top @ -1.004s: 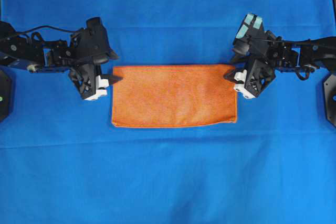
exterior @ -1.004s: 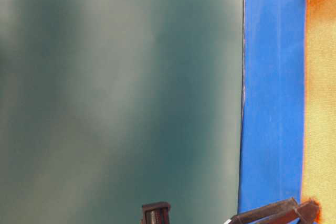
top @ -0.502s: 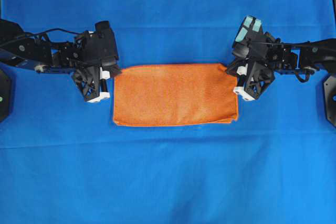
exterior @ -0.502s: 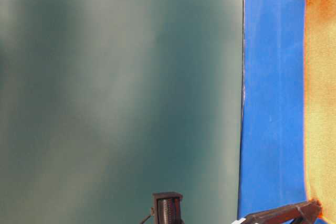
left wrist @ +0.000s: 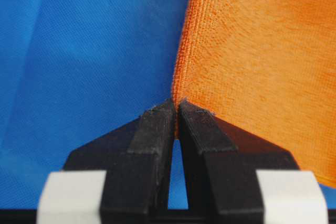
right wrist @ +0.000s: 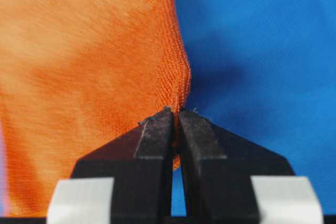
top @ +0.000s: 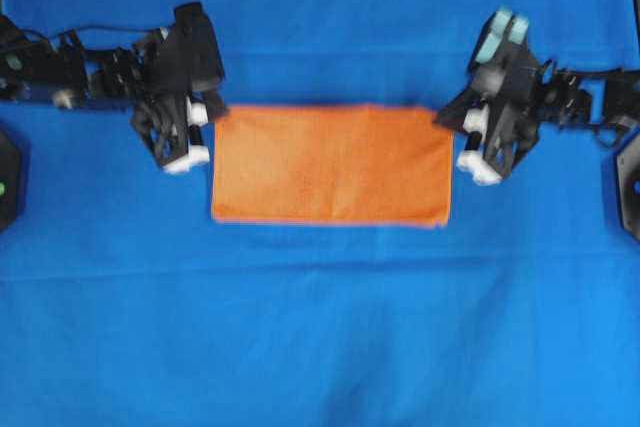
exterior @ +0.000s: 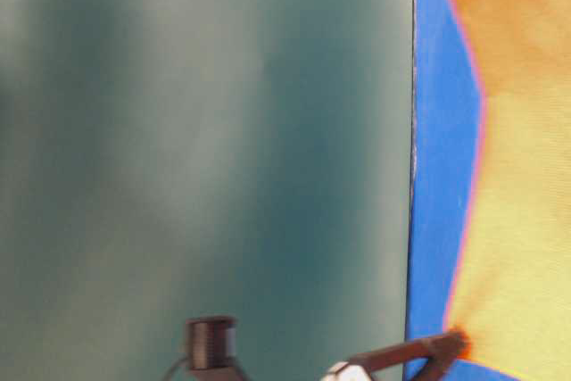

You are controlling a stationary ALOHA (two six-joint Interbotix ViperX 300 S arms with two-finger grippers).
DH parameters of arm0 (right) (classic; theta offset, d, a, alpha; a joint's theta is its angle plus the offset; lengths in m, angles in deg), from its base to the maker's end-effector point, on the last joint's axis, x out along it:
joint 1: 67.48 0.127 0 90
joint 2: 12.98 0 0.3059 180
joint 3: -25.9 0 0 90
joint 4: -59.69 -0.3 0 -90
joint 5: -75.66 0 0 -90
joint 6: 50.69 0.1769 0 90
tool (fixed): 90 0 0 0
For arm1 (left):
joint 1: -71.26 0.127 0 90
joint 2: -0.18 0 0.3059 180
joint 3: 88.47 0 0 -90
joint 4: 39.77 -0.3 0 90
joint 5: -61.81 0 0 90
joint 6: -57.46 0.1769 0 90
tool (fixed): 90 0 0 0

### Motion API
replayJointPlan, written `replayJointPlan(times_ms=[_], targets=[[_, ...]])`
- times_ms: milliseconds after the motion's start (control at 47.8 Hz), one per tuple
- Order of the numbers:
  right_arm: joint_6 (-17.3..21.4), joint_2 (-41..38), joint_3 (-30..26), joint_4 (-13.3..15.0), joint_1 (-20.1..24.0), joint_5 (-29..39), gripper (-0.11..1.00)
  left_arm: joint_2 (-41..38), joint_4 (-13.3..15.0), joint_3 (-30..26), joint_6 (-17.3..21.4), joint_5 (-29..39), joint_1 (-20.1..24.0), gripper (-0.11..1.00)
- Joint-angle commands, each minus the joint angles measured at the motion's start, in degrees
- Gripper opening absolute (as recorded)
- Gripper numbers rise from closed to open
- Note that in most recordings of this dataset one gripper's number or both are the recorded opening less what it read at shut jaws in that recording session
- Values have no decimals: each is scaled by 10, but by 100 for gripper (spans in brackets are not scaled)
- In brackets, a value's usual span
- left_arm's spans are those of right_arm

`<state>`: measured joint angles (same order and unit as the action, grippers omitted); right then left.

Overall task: Fold the orange towel.
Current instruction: 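Lift the folded strip and rotate it vertical, right gripper moving up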

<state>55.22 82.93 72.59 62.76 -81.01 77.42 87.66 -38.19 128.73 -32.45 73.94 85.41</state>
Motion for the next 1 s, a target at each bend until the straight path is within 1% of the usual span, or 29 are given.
replayJointPlan(times_ms=[0,105,230,481,565,711,858,983], targets=[[-1,50,-14,2,2,22,1,44,1,-24,-4,32,-8,1],[-1,98,-17,2,4,45,1,76,0,-32,-11,48,-25,1],[-1,134,-14,2,11,50,1,105,1,-34,-12,53,-46,1],[2,144,-11,1,18,50,1,125,1,-33,-13,50,-64,1],[1,144,-12,2,15,48,1,124,1,-34,-14,41,-79,1],[1,131,-17,11,-14,48,1,120,0,-35,-13,-2,-122,1],[1,103,-32,34,-54,47,1,112,1,-39,-11,-69,-177,1],[1,65,-55,59,-90,33,1,96,1,-52,-4,-102,-210,1]])
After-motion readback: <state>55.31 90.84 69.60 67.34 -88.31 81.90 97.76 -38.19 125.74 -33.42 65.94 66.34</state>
